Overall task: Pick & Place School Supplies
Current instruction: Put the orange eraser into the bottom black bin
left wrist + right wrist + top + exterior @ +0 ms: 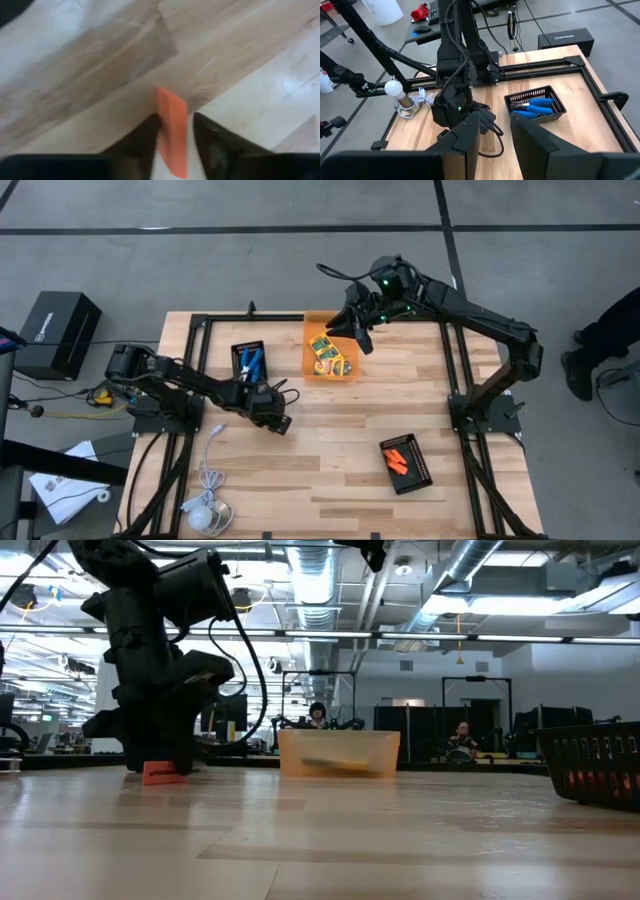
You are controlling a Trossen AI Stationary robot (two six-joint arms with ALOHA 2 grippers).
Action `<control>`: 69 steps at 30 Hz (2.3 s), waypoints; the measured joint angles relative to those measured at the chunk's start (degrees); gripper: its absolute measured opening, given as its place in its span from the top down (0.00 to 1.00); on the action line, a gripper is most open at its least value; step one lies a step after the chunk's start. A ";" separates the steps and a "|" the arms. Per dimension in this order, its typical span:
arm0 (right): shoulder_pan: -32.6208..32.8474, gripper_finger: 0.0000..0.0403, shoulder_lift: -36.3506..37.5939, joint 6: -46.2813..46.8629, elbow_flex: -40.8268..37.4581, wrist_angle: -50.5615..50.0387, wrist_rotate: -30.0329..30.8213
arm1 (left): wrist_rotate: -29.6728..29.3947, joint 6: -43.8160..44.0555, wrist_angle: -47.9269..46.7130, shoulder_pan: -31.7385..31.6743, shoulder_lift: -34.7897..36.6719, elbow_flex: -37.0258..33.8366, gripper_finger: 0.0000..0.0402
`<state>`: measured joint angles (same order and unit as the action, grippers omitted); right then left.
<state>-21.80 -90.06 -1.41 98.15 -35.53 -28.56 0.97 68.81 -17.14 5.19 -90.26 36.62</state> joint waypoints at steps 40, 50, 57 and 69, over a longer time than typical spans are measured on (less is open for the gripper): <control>-5.41 0.74 20.01 0.29 0.00 -28.18 12.17 | 20.11 -23.78 52.99 -4.64 -36.27 50.63 0.94; -7.45 0.74 20.37 -2.12 0.02 -30.01 12.13 | 25.22 -23.62 53.22 -1.94 -50.47 66.15 0.94; -7.63 0.74 20.35 -2.18 0.02 -30.28 12.16 | 25.49 -23.84 53.18 0.01 -56.17 70.09 0.94; -7.61 0.74 20.35 -0.70 0.02 -30.51 12.37 | 25.39 -25.61 53.07 0.87 -59.69 70.29 0.72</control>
<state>-29.41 -69.71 -2.11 98.17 -66.04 -16.19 26.36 43.20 35.93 6.07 -149.95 106.91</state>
